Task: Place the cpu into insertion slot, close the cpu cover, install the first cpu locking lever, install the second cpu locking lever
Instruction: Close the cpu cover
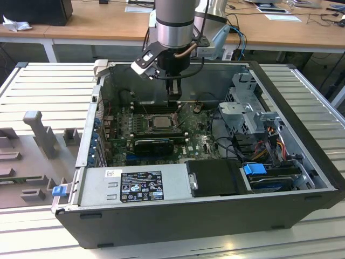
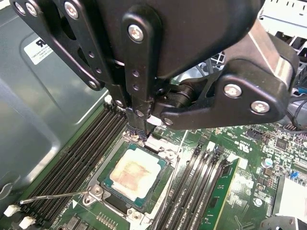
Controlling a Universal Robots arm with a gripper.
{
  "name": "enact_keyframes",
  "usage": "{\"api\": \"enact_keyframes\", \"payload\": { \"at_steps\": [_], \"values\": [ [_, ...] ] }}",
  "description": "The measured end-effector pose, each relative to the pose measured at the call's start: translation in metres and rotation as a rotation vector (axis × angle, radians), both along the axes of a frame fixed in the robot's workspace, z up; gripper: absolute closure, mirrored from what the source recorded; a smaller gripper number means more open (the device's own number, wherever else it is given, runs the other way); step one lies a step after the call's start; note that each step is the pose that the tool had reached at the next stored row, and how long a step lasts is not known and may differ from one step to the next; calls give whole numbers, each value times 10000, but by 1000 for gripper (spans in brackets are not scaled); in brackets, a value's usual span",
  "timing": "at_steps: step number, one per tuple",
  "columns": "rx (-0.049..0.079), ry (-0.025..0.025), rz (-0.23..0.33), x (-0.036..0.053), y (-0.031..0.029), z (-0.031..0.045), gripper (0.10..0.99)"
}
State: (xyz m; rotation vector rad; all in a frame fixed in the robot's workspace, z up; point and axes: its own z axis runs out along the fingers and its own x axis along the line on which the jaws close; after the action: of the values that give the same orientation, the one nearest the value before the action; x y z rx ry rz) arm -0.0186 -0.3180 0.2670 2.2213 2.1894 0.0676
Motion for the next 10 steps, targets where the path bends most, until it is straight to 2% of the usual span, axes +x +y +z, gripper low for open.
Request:
{"api": "enact_keyframes", "payload": {
  "at_steps": [10],
  "values": [
    [0,3,0,31,0,0,980]
  ]
}}
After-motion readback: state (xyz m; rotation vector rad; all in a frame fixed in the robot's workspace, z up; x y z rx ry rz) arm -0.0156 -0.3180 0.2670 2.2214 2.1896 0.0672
